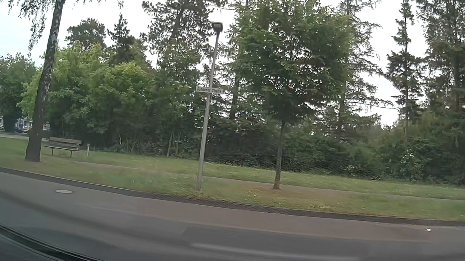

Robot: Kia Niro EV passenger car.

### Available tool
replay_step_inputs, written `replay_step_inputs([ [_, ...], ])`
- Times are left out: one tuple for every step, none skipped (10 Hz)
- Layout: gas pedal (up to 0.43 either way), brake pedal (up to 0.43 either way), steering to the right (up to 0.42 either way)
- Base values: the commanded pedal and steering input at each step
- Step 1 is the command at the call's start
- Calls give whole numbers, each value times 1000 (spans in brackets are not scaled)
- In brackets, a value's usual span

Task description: Follow the waypoints while adhering to traffic rules and regulations

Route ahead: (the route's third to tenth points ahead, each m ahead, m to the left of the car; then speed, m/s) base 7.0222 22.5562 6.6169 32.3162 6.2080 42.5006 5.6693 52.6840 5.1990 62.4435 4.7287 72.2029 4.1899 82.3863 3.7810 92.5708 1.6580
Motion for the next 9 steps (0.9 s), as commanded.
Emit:
replay_step_inputs([
  [220,6,-567],
  [220,6,-609],
  [220,6,-641],
  [220,6,-660],
  [220,6,-685],
  [220,6,-704],
  [220,6,-716],
  [220,6,-722],
  [220,6,-725],
])
